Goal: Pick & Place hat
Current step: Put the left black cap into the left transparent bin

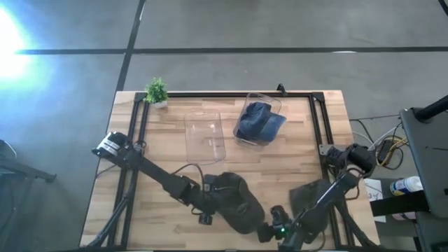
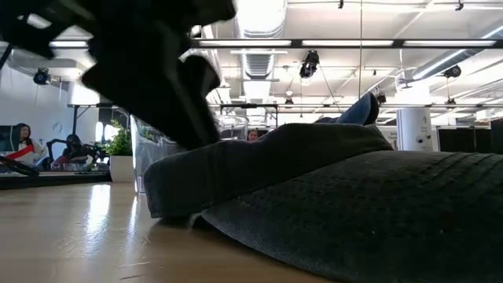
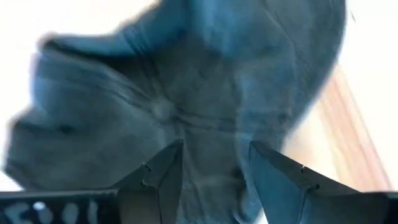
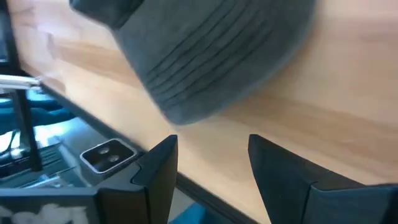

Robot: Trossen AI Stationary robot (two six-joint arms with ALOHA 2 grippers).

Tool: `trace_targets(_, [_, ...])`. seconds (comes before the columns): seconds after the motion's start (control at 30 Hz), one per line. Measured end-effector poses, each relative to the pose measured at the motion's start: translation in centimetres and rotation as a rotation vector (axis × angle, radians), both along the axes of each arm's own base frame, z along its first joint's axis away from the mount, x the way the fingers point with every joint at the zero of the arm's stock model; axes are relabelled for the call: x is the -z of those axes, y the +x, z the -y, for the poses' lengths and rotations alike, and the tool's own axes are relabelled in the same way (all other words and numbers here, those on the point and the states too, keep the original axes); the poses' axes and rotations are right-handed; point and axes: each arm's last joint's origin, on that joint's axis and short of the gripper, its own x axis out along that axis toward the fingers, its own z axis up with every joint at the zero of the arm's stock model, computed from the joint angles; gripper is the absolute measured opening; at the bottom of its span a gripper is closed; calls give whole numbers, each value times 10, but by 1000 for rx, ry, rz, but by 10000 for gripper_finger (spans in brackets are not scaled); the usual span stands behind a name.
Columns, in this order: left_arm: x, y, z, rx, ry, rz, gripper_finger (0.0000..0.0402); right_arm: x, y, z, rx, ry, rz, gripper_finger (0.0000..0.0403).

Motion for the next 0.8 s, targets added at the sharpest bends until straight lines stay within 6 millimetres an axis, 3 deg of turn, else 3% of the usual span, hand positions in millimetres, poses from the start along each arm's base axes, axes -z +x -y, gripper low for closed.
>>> trace_targets(0.2, [15, -7, 4, -27, -168, 7, 176, 20, 17, 10, 96, -85, 33, 192])
trace_targets(0.4, [12, -3, 8, -46, -267, 108, 176, 24, 40, 27, 133, -185, 118, 192])
trace_targets(0.6, [11, -2, 9, -45, -273, 117, 176, 8, 56, 39, 87, -260, 189, 186])
trace_targets(0.8, [10, -3, 12, -59, -257, 135, 176, -19, 63, 50, 25, -322, 238, 134])
